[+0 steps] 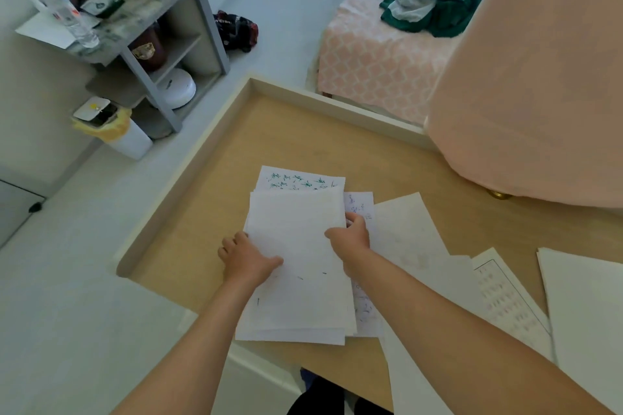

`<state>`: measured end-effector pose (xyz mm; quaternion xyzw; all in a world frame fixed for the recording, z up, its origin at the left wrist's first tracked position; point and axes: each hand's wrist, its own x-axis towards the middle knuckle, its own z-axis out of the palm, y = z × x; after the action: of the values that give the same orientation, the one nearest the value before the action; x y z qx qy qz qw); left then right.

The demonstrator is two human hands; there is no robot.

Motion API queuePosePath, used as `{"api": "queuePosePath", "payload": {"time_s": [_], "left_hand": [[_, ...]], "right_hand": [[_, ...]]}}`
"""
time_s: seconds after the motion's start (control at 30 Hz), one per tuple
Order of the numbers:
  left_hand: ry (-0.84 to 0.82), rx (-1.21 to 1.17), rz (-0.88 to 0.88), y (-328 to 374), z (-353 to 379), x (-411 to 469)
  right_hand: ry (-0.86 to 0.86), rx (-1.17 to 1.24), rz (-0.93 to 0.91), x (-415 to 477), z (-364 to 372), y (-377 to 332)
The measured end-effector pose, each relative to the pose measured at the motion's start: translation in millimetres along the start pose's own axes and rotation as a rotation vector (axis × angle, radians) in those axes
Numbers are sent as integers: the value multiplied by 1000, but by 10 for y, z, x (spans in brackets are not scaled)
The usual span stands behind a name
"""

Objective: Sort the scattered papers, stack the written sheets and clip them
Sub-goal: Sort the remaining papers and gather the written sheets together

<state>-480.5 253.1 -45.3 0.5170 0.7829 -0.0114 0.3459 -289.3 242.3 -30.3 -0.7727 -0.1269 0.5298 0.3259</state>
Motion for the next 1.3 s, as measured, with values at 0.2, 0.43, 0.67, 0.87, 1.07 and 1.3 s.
{"api": "queuePosePath", "payload": {"time_s": [0.2, 0.43, 0.67, 0.87, 1.07, 1.3], "left_hand": [[21, 112, 78, -20, 49, -81], [71, -230, 178, 9, -94, 27], [-202, -207, 178, 147, 152, -166], [85, -11, 165, 97, 313, -304], [-39, -310, 88, 31, 150, -228], [-92, -581, 96, 55, -154, -278]], "right_hand": [[-107, -253, 67, -168, 72, -41], [-214, -120, -197, -218, -340, -83], [182, -567, -69, 22, -545, 74], [46, -172, 106, 24, -357, 0], [27, -423, 10, 14, -297, 51], [-174, -76, -44, -169, -389, 41]]}}
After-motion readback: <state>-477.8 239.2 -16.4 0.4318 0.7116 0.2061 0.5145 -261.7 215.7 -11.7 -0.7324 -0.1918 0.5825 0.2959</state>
